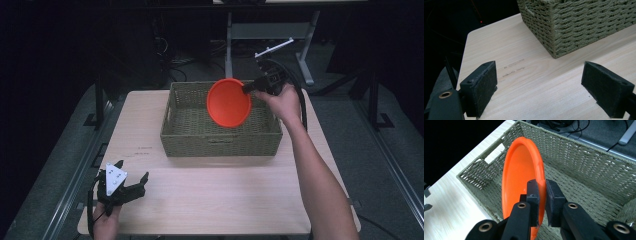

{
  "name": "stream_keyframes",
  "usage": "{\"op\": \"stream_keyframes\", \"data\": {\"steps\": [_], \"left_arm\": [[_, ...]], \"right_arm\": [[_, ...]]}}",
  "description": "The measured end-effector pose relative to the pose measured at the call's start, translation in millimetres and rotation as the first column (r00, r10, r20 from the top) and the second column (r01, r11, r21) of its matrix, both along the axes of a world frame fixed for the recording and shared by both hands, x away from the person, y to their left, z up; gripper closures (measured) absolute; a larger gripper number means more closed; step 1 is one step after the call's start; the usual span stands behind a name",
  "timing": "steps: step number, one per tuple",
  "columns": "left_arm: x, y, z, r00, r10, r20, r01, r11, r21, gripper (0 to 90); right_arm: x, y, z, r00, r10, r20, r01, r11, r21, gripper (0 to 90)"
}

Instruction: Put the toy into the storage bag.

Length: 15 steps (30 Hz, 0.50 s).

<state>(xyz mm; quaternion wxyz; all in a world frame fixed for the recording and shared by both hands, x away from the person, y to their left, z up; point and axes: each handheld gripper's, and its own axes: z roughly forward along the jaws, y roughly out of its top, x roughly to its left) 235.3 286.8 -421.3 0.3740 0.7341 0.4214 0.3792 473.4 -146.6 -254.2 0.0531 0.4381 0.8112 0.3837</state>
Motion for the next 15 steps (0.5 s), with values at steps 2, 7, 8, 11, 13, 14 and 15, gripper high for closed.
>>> {"op": "stream_keyframes", "data": {"steps": [2, 7, 8, 11, 13, 14, 15], "left_arm": [[0.3, -0.8, -0.4, 1.0, 0.003, 0.005, -0.003, 1.0, -0.01, 12.7], [0.5, -1.1, -0.5, 1.0, -0.003, 0.002, 0.003, 1.0, -0.006, 12.7], [0.6, -1.0, -0.4, 1.0, -0.003, 0.001, 0.003, 1.0, -0.006, 12.7], [0.6, -0.8, -0.4, 1.0, -0.003, 0.001, 0.003, 1.0, -0.005, 12.7], [0.4, -0.8, -0.4, 1.0, -0.002, 0.003, 0.002, 1.0, -0.009, 12.7], [0.5, -0.8, -0.5, 1.0, -0.001, 0.004, 0.001, 0.9999, -0.011, 12.7], [0.5, -0.7, -0.4, 1.0, -0.002, 0.003, 0.002, 0.9999, -0.011, 12.7]], "right_arm": [[2.6, -0.6, -1.9, 1.0, -0.009, -0.002, 0.009, 1.0, -0.012, 82.0], [10.0, -4.6, -8.9, 0.9991, -0.039, -0.02, 0.038, 0.999, -0.028, 81.9], [11.1, -5.6, -9.8, 0.9988, -0.042, -0.025, 0.041, 0.999, -0.029, 81.9], [14.2, -7.1, -12.8, 0.9983, -0.048, -0.033, 0.047, 0.998, -0.031, 81.9], [15.8, -7.1, -14.5, 0.9979, -0.052, -0.038, 0.051, 0.998, -0.033, 82.0], [16.6, -7.0, -15.6, 0.9977, -0.055, -0.039, 0.054, 0.998, -0.033, 81.9], [17.3, -6.6, -16.6, 0.9974, -0.057, -0.043, 0.056, 0.998, -0.034, 81.9]]}}
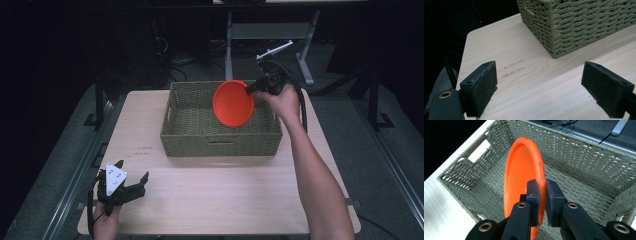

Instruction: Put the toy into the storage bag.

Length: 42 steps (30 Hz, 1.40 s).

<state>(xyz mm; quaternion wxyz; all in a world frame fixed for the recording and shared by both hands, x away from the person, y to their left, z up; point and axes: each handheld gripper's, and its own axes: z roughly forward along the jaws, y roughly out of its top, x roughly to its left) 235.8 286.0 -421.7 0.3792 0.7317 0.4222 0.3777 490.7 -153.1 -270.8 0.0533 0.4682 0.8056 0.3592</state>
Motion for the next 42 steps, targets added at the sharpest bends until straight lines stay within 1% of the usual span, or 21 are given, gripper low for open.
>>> {"op": "stream_keyframes", "data": {"steps": [3, 4, 7, 12, 15, 18, 20, 22, 23, 26, 30, 31, 34, 35, 39, 42], "left_arm": [[-0.3, -0.6, -0.1, 1.0, -0.003, 0.0, 0.003, 1.0, -0.003, 12.7], [-0.4, -0.3, 0.2, 1.0, -0.005, -0.004, 0.005, 1.0, 0.006, 12.7], [-0.5, -0.6, 0.2, 1.0, -0.005, -0.007, 0.005, 1.0, 0.003, 12.7], [-1.2, 0.6, 0.9, 1.0, -0.002, -0.008, 0.002, 1.0, 0.006, 12.7], [-1.0, 0.9, 0.8, 1.0, -0.002, -0.007, 0.002, 1.0, 0.005, 12.7], [-1.2, 0.5, 1.1, 1.0, -0.002, -0.004, 0.002, 1.0, 0.006, 12.7], [-1.3, -0.4, 0.9, 1.0, -0.001, 0.001, 0.001, 1.0, -0.002, 12.7], [-1.1, -0.4, 1.0, 1.0, -0.005, 0.003, 0.005, 1.0, 0.005, 12.7], [-1.2, -0.5, 1.0, 1.0, -0.006, 0.002, 0.006, 1.0, 0.006, 12.7], [-1.4, -1.0, 0.8, 1.0, -0.001, 0.002, 0.001, 1.0, -0.005, 12.7], [-1.8, 0.4, 1.2, 1.0, 0.003, -0.001, -0.003, 1.0, 0.001, 12.7], [-1.6, 0.5, 1.1, 1.0, 0.005, 0.0, -0.005, 1.0, -0.004, 12.7], [-1.7, 0.8, 1.3, 1.0, 0.007, 0.0, -0.007, 1.0, -0.002, 12.7], [-1.6, 0.3, 1.0, 1.0, 0.008, 0.004, -0.008, 0.9999, -0.009, 12.7], [-1.8, 0.1, 1.3, 1.0, 0.006, 0.003, -0.006, 1.0, -0.004, 12.7], [-1.9, 0.0, 1.4, 1.0, 0.007, 0.004, -0.007, 1.0, -0.004, 12.7]], "right_arm": [[2.3, 1.7, -3.3, 1.0, 0.0, -0.004, 0.0, 1.0, -0.001, 81.9], [3.1, 1.9, -4.3, 1.0, 0.001, -0.004, -0.001, 1.0, 0.002, 81.9], [5.9, 3.5, -9.6, 0.9999, 0.0, -0.011, 0.001, 1.0, 0.01, 81.9], [9.1, 7.4, -20.9, 0.9993, -0.01, -0.036, 0.01, 1.0, 0.009, 81.8], [10.6, 7.5, -28.2, 0.9988, -0.015, -0.047, 0.015, 1.0, 0.0, 81.8], [12.1, 6.9, -33.2, 0.998, -0.02, -0.06, 0.019, 1.0, -0.012, 81.8], [12.9, 6.9, -35.7, 0.9977, -0.019, -0.066, 0.018, 1.0, -0.013, 81.7], [13.7, 7.4, -38.9, 0.9975, -0.02, -0.067, 0.02, 1.0, -0.01, 81.6], [13.9, 8.1, -40.3, 0.9968, -0.021, -0.077, 0.02, 1.0, -0.01, 81.6], [14.8, 9.4, -46.3, 0.9959, -0.018, -0.089, 0.017, 1.0, -0.007, 81.6], [16.2, 9.7, -52.6, 0.9939, -0.026, -0.107, 0.024, 1.0, -0.017, 81.5], [16.5, 9.9, -54.1, 0.9931, -0.028, -0.114, 0.026, 0.999, -0.021, 81.5], [18.2, 9.4, -58.4, 0.9918, -0.021, -0.126, 0.017, 0.999, -0.027, 81.5], [18.6, 9.7, -59.4, 0.9914, -0.019, -0.129, 0.016, 1.0, -0.027, 81.5], [19.9, 13.0, -63.0, 0.99, -0.013, -0.141, 0.008, 0.999, -0.038, 81.3], [20.6, 16.2, -66.3, 0.9885, -0.009, -0.151, 0.0, 0.998, -0.055, 81.2]]}}
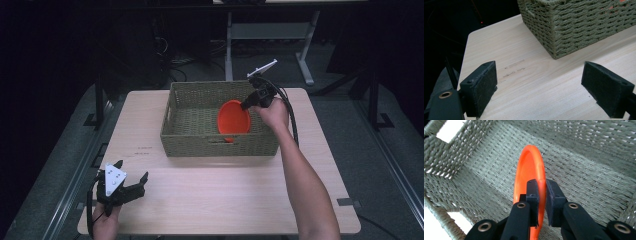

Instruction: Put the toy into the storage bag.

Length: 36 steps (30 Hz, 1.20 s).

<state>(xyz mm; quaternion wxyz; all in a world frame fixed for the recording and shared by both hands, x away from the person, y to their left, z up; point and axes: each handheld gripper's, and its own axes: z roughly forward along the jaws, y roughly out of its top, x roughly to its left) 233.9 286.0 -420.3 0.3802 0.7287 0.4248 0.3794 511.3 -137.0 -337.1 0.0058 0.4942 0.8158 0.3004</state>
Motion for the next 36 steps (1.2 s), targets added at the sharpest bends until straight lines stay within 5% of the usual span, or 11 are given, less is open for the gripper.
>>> {"op": "stream_keyframes", "data": {"steps": [24, 36], "left_arm": [[0.8, 1.0, -0.3, 1.0, 0.004, -0.007, -0.004, 1.0, 0.0, 12.7], [0.8, 0.2, -0.3, 1.0, 0.0, -0.006, 0.0, 1.0, 0.005, 12.7]], "right_arm": [[-0.3, -6.6, -6.7, 0.9998, -0.013, -0.014, 0.013, 1.0, -0.027, 74.6], [-3.2, -17.5, -4.0, 0.9991, -0.041, -0.013, 0.041, 0.999, 0.0, 73.2]]}}
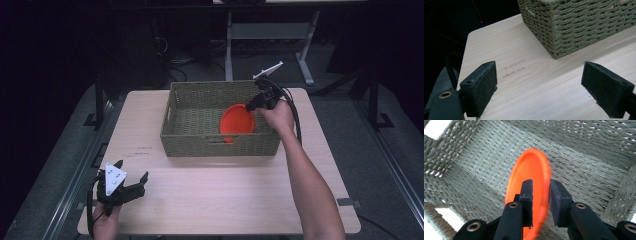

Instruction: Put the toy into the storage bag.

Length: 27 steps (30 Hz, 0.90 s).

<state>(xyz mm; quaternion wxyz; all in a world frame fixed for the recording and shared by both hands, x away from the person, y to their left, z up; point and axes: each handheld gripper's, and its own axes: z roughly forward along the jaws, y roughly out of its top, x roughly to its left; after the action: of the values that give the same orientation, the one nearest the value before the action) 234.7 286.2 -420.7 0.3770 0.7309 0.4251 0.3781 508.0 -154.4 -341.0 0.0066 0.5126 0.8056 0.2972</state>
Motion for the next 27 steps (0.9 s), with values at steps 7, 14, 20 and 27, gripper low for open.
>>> {"op": "stream_keyframes", "data": {"steps": [7, 14, 20, 27], "left_arm": [[-0.2, 0.3, 0.0, 1.0, 0.002, 0.001, -0.002, 1.0, 0.0, 12.7], [-0.2, 0.1, -0.2, 1.0, 0.004, 0.0, -0.004, 1.0, 0.003, 12.7], [0.4, -0.7, -1.0, 1.0, 0.005, 0.0, -0.005, 1.0, -0.003, 12.7], [-0.8, -0.3, -0.4, 1.0, 0.007, 0.001, -0.007, 0.9999, -0.01, 12.7]], "right_arm": [[-1.0, 0.5, -3.7, 0.9999, 0.008, -0.009, -0.008, 1.0, -0.004, 71.4], [-5.2, -2.4, -3.8, 0.9996, 0.023, -0.015, -0.022, 0.999, 0.029, 61.4], [-9.1, -6.8, -5.0, 0.9998, 0.018, -0.005, -0.017, 0.997, 0.072, 49.7], [-14.7, -8.8, -4.7, 0.9995, 0.031, 0.003, -0.031, 0.993, 0.111, 41.0]]}}
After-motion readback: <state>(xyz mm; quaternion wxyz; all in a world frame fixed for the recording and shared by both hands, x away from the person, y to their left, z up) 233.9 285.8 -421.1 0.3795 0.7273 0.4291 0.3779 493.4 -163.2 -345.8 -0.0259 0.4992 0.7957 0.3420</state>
